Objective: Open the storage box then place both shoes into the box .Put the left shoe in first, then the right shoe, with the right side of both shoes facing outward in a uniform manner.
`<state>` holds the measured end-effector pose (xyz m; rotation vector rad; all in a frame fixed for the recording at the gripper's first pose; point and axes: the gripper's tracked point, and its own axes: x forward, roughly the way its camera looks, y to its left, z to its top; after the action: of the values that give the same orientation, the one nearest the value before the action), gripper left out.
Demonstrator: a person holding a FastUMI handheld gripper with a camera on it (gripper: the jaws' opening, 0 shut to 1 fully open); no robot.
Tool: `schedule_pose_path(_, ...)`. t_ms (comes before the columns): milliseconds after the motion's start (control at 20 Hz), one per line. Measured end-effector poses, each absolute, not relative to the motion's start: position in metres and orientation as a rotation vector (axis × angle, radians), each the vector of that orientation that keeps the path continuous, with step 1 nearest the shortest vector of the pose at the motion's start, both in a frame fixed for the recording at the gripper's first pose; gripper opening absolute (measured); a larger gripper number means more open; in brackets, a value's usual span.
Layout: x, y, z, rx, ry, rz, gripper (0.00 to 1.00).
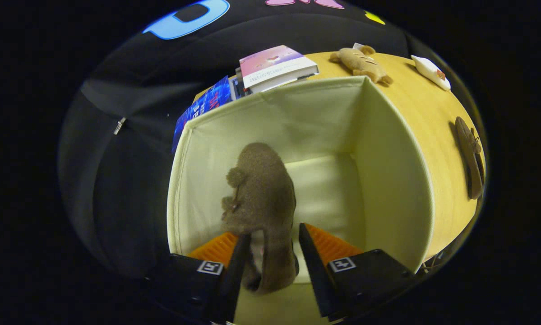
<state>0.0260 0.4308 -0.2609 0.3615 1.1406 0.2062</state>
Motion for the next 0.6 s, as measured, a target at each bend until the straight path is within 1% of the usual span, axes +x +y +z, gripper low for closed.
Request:
schedule_pose_path(100, 0.024, 0.434, -0.242, 0.386, 1.093, 0.271, 0.97)
schedule_pose_path(150, 0.024, 0.431, -0.233, 0.391, 1.088, 0.293, 1.0)
schedule_pose_path(250, 0.024, 0.419, -0.212, 0.394, 1.061, 0.325, 0.99)
schedule_pose_path(350, 0.031, 0.398, -0.189, 0.379, 0.993, 0.351, 0.99)
schedule_pose_path(600, 0.052, 0.304, -0.149, 0.26, 0.812, 0.36, 0.99)
